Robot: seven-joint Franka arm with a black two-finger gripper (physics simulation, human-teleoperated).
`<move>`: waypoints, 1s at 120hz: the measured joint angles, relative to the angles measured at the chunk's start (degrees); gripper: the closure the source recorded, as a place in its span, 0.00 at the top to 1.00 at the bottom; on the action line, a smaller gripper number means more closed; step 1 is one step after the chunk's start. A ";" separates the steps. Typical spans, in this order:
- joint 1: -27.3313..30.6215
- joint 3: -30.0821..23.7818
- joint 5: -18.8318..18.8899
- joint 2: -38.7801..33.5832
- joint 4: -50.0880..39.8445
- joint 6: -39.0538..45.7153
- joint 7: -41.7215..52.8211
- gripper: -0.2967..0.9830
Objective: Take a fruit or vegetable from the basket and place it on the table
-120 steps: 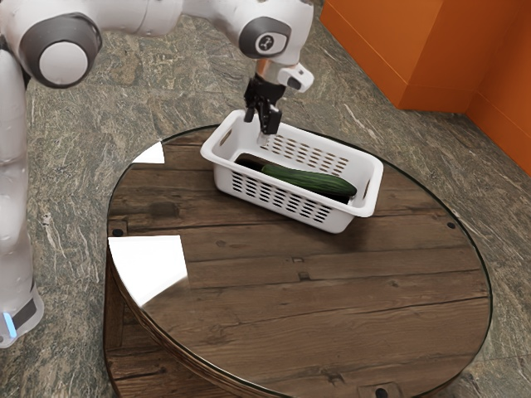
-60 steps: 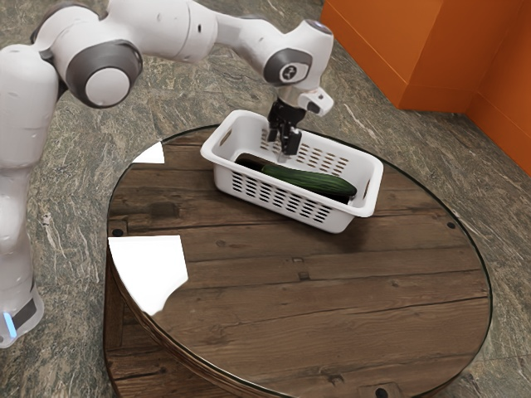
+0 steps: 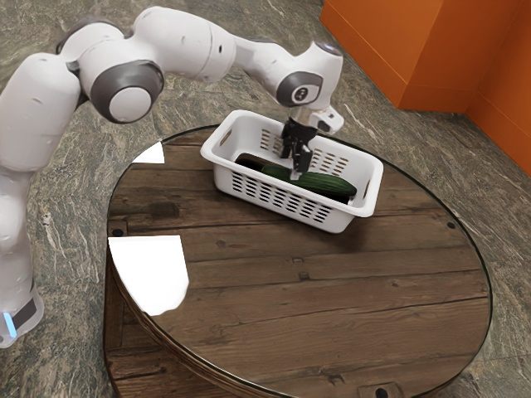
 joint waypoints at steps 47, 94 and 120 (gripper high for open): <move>-0.08 -0.83 -2.29 2.91 0.46 3.34 1.05 0.55; -0.17 -1.66 -2.10 2.84 0.44 4.44 1.72 0.45; -0.55 -3.33 -2.26 0.99 0.51 4.19 1.77 0.38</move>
